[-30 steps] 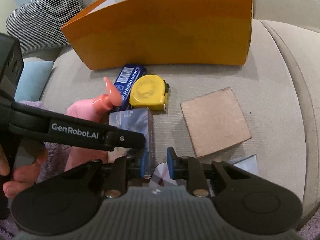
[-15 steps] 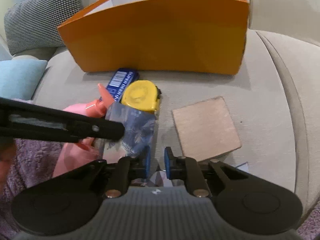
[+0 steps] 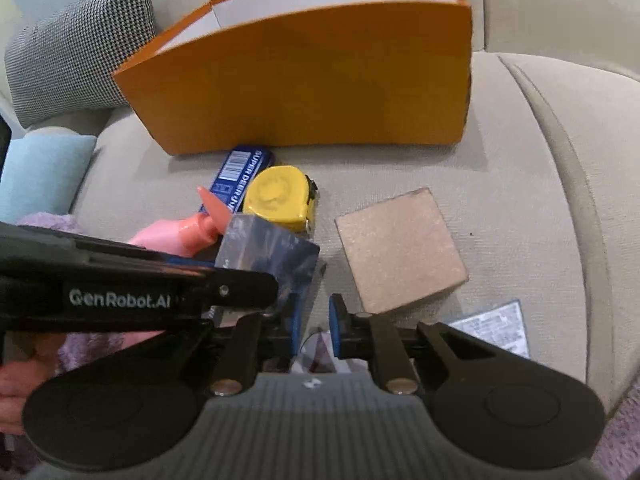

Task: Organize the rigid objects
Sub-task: 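Grasp the plaid case with the right tool while the left tool holds the PHOTO CARD box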

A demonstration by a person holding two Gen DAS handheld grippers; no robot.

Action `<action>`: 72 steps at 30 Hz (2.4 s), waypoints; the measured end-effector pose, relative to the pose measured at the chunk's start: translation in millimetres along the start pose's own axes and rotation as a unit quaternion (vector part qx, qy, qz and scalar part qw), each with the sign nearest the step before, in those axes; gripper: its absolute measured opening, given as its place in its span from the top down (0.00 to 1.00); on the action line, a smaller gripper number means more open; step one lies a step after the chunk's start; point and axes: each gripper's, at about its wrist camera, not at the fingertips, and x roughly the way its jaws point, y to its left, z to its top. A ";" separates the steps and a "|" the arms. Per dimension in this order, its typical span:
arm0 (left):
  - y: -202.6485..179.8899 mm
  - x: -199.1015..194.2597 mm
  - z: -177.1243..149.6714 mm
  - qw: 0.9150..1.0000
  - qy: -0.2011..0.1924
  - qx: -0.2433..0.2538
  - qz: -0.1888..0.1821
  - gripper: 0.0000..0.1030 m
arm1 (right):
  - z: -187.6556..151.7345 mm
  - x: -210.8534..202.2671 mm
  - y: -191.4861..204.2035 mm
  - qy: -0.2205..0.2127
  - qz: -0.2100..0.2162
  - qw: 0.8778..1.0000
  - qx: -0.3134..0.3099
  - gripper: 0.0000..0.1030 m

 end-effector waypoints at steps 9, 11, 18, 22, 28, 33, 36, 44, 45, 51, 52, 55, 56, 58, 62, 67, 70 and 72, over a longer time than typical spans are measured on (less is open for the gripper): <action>-1.0 -11.4 -32.2 1.000 0.016 0.008 -0.012 0.76 | -37.0 -22.7 -15.6 0.057 0.010 0.995 0.084 0.69; -2.7 -10.5 -37.6 1.000 0.020 0.007 -0.015 0.76 | -43.0 -22.1 -24.0 0.069 0.013 0.991 0.114 0.68; -2.5 -8.1 -43.5 1.000 0.016 0.002 -0.011 0.76 | -47.0 -6.0 -34.9 0.075 -0.011 0.986 0.151 0.57; -0.9 -6.1 -44.3 1.000 0.011 -0.001 0.000 0.76 | -48.2 8.3 -41.5 0.086 0.000 0.982 0.166 0.56; 2.3 -0.7 -46.2 1.000 0.011 0.001 0.013 0.76 | -46.1 21.9 -41.5 0.093 0.027 0.982 0.163 0.50; 3.1 -0.7 -46.8 1.000 0.009 0.001 0.012 0.76 | -47.3 8.8 -31.5 0.077 0.015 0.987 0.142 0.62; 3.9 -0.6 -47.6 1.000 0.008 0.000 0.012 0.76 | -45.8 -6.5 -19.7 0.055 0.011 0.992 0.111 0.73; 11.5 0.4 -48.1 1.000 0.011 -0.019 0.006 0.76 | -40.1 -21.5 11.9 0.017 0.005 1.000 0.024 0.83; 11.6 0.4 -48.0 1.000 0.011 -0.020 0.005 0.76 | -39.7 -19.9 8.6 0.017 0.008 0.999 0.029 0.82; 11.2 1.6 -47.5 1.000 0.010 -0.025 0.005 0.76 | -41.9 -11.5 -1.2 0.018 0.025 0.998 0.059 0.79; 11.2 1.7 -47.8 1.000 0.010 -0.024 0.003 0.76 | -42.5 -10.9 -2.2 0.018 0.026 0.998 0.062 0.79; 11.7 2.5 -47.9 1.000 0.012 -0.024 0.002 0.76 | -43.9 -8.2 -4.7 0.022 0.020 0.997 0.071 0.78; 11.1 2.7 -48.3 1.000 0.009 -0.024 0.004 0.76 | -44.3 -7.5 -4.6 0.022 0.017 0.997 0.071 0.78; 11.1 2.5 -49.4 1.000 0.006 -0.022 0.005 0.76 | -44.2 -7.3 -4.4 0.022 0.017 0.997 0.071 0.78; 11.9 2.5 -49.6 1.000 0.010 -0.029 0.004 0.76 | -44.5 -8.2 -3.1 0.021 0.014 0.997 0.070 0.79; 12.6 -1.1 -51.7 1.000 -0.007 -0.025 -0.004 0.76 | -44.9 -11.6 0.0 0.017 0.010 0.998 0.064 0.81; 14.4 -9.7 -50.3 0.999 -0.032 -0.028 -0.014 0.76 | -43.6 -16.7 3.9 0.013 0.011 0.998 0.052 0.81; 16.4 -16.5 -47.5 0.998 -0.044 -0.032 -0.025 0.76 | -40.3 -21.6 5.2 0.006 0.014 0.999 0.047 0.81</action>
